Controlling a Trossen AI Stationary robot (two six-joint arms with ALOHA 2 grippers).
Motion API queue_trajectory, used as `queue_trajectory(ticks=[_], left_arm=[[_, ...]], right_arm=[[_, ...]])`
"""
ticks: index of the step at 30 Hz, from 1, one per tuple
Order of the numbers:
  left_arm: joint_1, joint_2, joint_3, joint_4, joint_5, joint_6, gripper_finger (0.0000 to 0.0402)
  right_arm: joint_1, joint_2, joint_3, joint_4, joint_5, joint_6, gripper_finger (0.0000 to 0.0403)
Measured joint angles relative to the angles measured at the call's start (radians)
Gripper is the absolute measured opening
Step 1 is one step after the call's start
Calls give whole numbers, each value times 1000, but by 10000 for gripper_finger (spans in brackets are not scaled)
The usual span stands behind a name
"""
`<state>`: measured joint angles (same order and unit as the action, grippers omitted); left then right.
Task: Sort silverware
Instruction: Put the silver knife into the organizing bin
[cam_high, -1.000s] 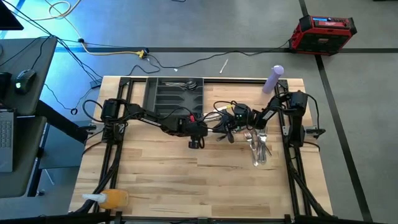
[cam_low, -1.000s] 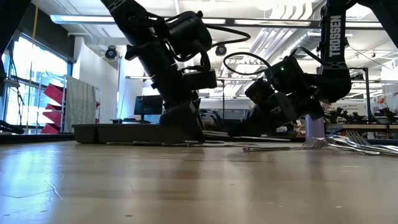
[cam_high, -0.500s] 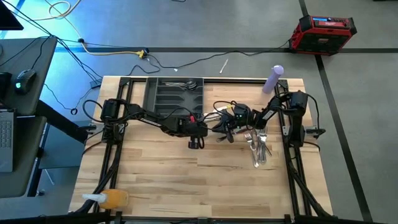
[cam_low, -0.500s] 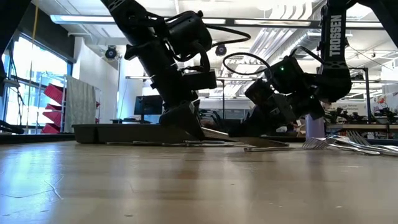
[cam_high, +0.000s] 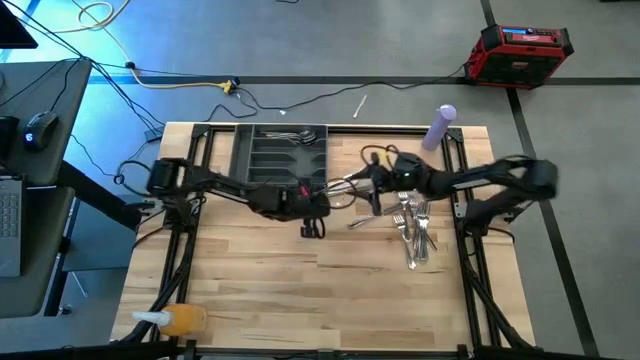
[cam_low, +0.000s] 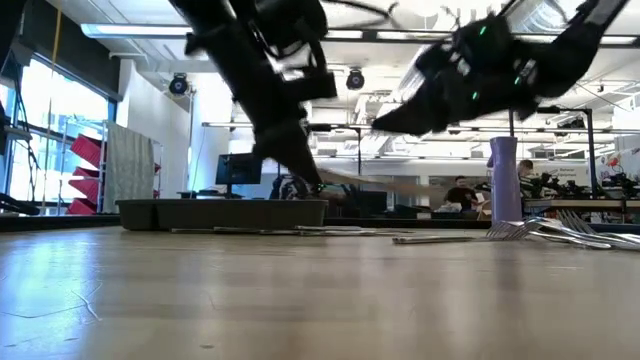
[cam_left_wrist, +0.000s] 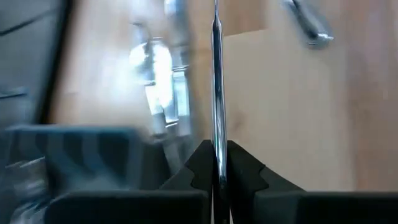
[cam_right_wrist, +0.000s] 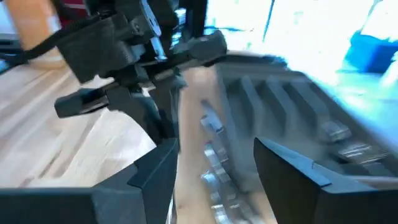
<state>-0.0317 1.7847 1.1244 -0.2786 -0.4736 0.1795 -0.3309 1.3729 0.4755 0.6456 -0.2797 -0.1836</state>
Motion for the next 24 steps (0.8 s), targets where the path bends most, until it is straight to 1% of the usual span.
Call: queue_trajectory(ticks=[3, 6, 8, 11, 15, 18, 22, 24], left_arm=[[12, -90, 0, -100, -60, 30, 0], [50, -172, 1, -236, -95, 74, 0], [98, -205, 1, -318, -128, 140, 0], [193, -231, 1, -389, -139, 272, 0], [324, -232, 1, -414, -145, 442, 0], [395, -232, 0, -413, -146, 540, 0], [466, -232, 0, -430, -138, 556, 0], [493, -232, 0, -434, -96, 557, 0]], right_arm=[[0, -135, 0, -90, 53, -30, 194], [0, -249, 0, -127, 91, -44, 187], [0, -311, 0, -147, 94, -53, 184], [0, -377, 0, -179, 96, -53, 183], [0, -415, 0, -239, 96, -52, 183], [0, -416, 0, -284, 96, -43, 183], [0, -411, 0, -337, 96, -43, 183], [0, -411, 0, -345, 96, -48, 183]])
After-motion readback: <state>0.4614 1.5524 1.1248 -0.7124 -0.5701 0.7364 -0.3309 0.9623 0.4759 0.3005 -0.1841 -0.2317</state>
